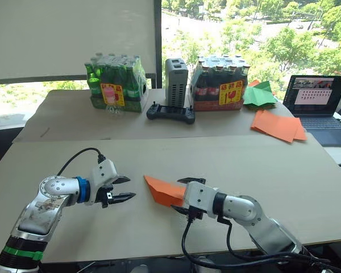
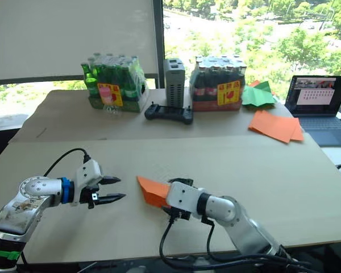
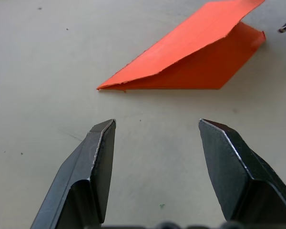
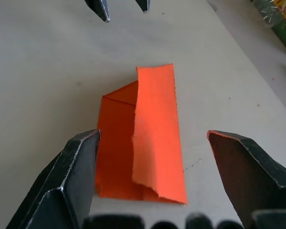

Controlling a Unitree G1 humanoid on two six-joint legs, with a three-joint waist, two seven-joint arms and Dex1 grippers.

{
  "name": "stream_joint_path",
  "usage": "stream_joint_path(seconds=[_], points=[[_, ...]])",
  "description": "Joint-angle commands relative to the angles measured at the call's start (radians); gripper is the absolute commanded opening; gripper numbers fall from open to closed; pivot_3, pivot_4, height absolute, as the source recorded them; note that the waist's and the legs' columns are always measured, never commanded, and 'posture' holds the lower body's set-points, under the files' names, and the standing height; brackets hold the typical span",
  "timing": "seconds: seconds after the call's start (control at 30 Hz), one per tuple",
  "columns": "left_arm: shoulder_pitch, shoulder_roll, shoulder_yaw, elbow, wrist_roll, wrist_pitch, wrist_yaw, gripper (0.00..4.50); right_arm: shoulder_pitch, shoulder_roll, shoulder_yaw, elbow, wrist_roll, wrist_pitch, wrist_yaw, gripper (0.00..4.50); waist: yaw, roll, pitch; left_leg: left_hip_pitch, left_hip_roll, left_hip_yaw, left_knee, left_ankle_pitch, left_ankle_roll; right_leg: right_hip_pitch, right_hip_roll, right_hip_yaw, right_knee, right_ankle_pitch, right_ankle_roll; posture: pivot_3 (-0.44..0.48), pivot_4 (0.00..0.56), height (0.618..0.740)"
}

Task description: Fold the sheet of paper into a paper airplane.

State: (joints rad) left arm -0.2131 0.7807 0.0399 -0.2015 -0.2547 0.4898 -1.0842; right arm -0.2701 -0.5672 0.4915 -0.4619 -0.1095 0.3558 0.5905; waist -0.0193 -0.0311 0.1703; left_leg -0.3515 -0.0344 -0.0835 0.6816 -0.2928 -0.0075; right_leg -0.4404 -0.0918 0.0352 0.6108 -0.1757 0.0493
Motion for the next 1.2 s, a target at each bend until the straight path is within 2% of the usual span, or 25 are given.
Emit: stream_joint_path(seconds=[0.03,0.07,0.37,0.5,0.67,0.8,0.93,1.2], points=[[0.004,-0.008,0.028,0.009,-0.031,0.002,0.025,2.92,-0.004,0.016,-0.009,-0.002,-0.049,-0.066,-0.016,3.45,0.001,0.0,0.0,0.0,0.0,0.0,0.0,0.0,0.0,0.0,0.0,0.0,0.0,0.0,0.0,0.0,0.15,0.723],[0.005,-0.013,0.03,0.014,-0.039,0.003,0.03,2.92,0.0,0.013,-0.005,-0.002,-0.064,-0.083,-0.011,3.25,0.001,0.0,0.0,0.0,0.0,0.0,0.0,0.0,0.0,0.0,0.0,0.0,0.0,0.0,0.0,0.0,0.15,0.723],[0.008,-0.024,0.023,0.045,-0.059,-0.015,0.05,2.92,-0.007,0.012,-0.003,0.033,-0.117,-0.183,0.044,0.03,0.0,0.0,0.0,0.0,0.0,0.0,0.0,0.0,0.0,0.0,0.001,0.0,0.0,0.0,-0.001,0.0,0.15,0.723],[0.012,-0.024,0.017,0.056,-0.064,-0.025,0.048,2.92,-0.031,0.001,-0.001,0.063,-0.13,-0.251,0.085,0.01,0.0,0.0,0.0,0.0,0.0,0.0,0.0,0.0,0.0,0.0,0.0,0.0,0.0,0.001,-0.001,0.0,0.15,0.723],[0.007,-0.036,0.069,0.066,-0.146,0.018,0.037,2.92,-0.13,-0.06,0.006,0.177,-0.106,-0.532,0.194,0.01,-0.001,0.0,0.0,0.001,0.0,0.001,0.0,0.0,0.0,0.0,0.0,0.0,0.0,0.001,-0.001,0.0,0.15,0.723],[0.011,-0.023,0.107,0.087,-0.222,0.064,0.002,2.92,-0.187,-0.059,0.004,0.244,-0.052,-0.664,0.263,0.01,-0.005,0.0,0.0,0.001,0.001,0.0,-0.001,0.0,0.0,0.0,0.001,0.0,0.0,0.001,-0.001,0.0,0.15,0.723],[0.025,-0.013,0.112,0.1,-0.232,0.068,-0.002,2.92,-0.227,-0.042,0.015,0.342,-0.083,-0.772,0.279,0.01,-0.008,0.0,0.0,0.001,0.001,0.0,-0.001,0.0,0.0,0.0,0.0,0.0,0.001,0.001,-0.002,0.0,0.15,0.723],[0.06,-0.019,0.112,0.04,-0.25,0.08,0.017,2.92,-0.261,-0.021,0.005,0.471,-0.103,-0.825,0.302,0.01,-0.012,0.0,0.0,0.001,0.001,0.0,-0.001,0.0,0.0,0.0,0.0,0.0,0.001,0.001,-0.002,0.0,0.15,0.723]])
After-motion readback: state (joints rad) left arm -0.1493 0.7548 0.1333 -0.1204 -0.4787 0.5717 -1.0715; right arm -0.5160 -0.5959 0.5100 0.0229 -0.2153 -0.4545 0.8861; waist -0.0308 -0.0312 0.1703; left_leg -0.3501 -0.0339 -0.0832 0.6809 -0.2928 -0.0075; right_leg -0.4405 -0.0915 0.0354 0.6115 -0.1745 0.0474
